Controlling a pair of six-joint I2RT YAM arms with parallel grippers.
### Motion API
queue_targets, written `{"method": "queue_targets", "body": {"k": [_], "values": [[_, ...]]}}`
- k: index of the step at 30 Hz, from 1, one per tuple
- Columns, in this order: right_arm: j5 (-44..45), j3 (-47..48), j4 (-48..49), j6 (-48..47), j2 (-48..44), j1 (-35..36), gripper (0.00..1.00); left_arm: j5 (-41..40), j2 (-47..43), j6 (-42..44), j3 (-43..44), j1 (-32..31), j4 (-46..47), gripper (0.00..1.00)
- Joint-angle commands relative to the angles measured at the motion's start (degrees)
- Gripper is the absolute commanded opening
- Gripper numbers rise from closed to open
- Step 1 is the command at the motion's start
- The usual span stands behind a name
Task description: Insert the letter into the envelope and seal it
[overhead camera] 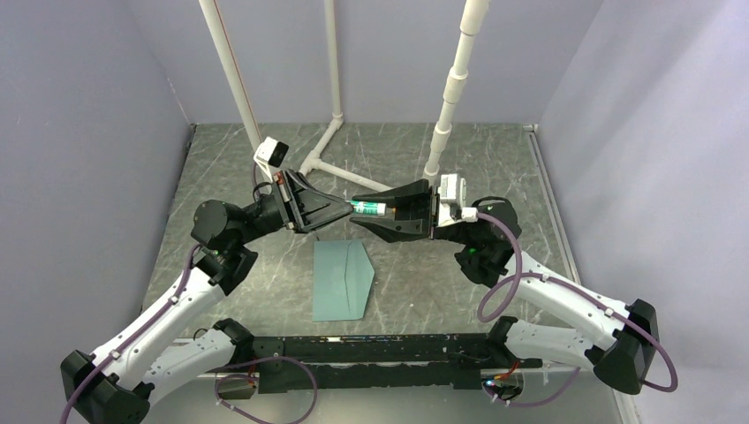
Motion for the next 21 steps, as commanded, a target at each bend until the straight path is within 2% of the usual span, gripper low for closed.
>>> {"method": "queue_targets", "body": {"k": [1, 8, 12, 16, 18, 21], "values": [[-0.1, 2.4, 1.0, -0.2, -0.6, 0.3, 0.41, -0.6, -1.0, -0.2, -0.1, -0.1, 2.0, 0.02], [-0.2, 3.6, -0.8, -0.5, 0.3, 0.4, 0.38, -0.4, -1.0, 0.2, 0.3, 0.0, 1.7, 0.02], [-0.5, 4.2, -1.6, -0.5, 0.4, 0.5, 0.27, -0.7, -1.1, 0.0, -0.2, -0.1, 2.4, 0.03], [-0.5, 4.5, -3.2, -1.0, 0.7, 0.5, 0.21, -0.2, -0.9, 0.3, 0.4, 0.0, 2.4, 0.03], [-0.4, 4.5, -3.7, -1.2, 0.6, 0.6, 0.22, -0.3, -1.1, 0.3, 0.4, -0.1, 2.4, 0.03], [0.0, 4.3, -4.1, -1.6, 0.7, 0.7, 0.34, -0.4, -1.1, 0.1, 0.3, -0.1, 3.0, 0.02]]}}
